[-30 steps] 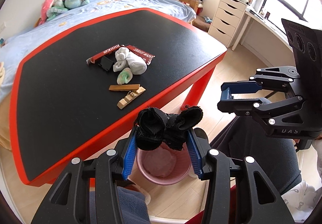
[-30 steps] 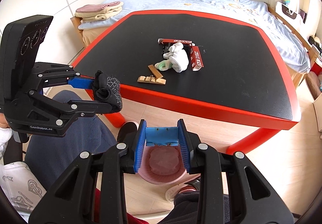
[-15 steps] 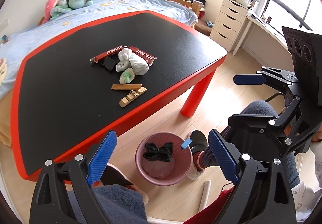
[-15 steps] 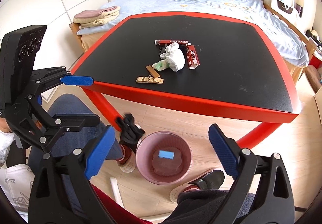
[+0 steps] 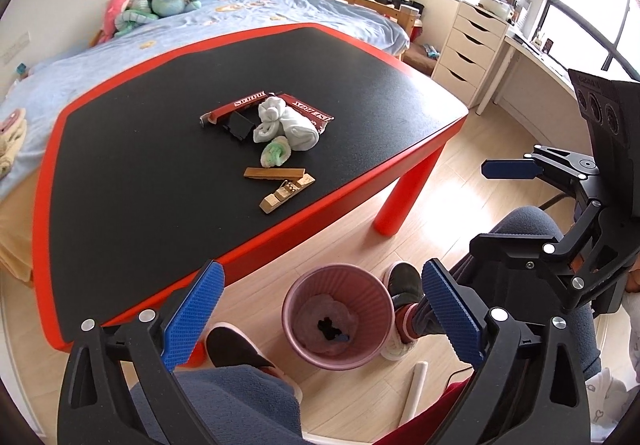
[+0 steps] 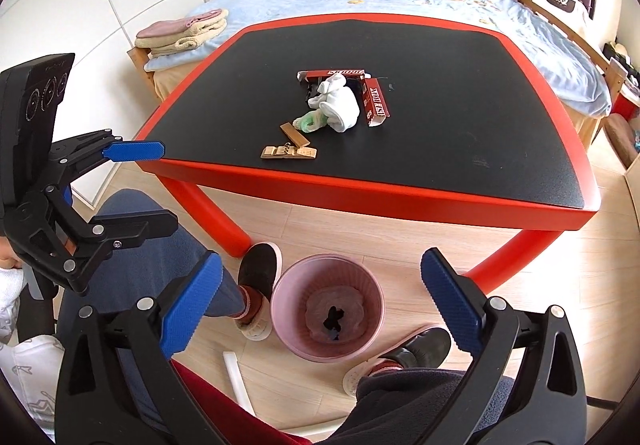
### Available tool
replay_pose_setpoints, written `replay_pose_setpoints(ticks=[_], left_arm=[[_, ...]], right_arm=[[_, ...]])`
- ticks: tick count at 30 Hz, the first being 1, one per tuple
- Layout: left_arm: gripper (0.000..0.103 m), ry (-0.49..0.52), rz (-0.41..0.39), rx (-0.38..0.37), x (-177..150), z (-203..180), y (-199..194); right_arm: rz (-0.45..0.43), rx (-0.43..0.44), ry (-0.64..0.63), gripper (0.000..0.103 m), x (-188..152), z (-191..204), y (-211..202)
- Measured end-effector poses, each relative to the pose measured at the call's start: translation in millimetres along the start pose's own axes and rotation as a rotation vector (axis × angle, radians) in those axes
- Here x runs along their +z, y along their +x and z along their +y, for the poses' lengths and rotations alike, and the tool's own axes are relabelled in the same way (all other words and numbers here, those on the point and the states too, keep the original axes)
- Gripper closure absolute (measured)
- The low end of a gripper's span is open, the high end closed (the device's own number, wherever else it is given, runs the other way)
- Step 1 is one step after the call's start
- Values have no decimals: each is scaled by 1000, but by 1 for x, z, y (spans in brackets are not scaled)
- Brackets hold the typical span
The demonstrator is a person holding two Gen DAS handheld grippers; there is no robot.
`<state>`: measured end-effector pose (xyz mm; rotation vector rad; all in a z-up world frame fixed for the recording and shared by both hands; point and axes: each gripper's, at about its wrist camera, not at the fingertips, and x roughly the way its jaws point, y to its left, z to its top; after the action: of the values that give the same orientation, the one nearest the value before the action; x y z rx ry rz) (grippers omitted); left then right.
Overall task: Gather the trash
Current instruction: 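Carry the sock and clip to the pink wastebasket and open both tools, then move both tools back over the table toward the remaining items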
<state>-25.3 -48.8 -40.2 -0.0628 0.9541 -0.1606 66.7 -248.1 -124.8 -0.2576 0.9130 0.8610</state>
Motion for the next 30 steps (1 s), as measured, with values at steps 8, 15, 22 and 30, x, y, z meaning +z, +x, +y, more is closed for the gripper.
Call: replay_pose_setpoints(ticks=[8,15,22,30], left_arm=[[8,-12,-1,0,1,5,-1],[8,-15,-4,1,5,7,-2],[8,-14,-8,3,17,13,-1],[8,-5,3,-9,37,22,14]], right_arm=[[-2,-5,-3,5,2,1,0],[-8,-14,-6,5,11,-2,-3],[-20,-27,-18,5,26,-8,-1],[-30,-41,-28,5,53,-20,9]])
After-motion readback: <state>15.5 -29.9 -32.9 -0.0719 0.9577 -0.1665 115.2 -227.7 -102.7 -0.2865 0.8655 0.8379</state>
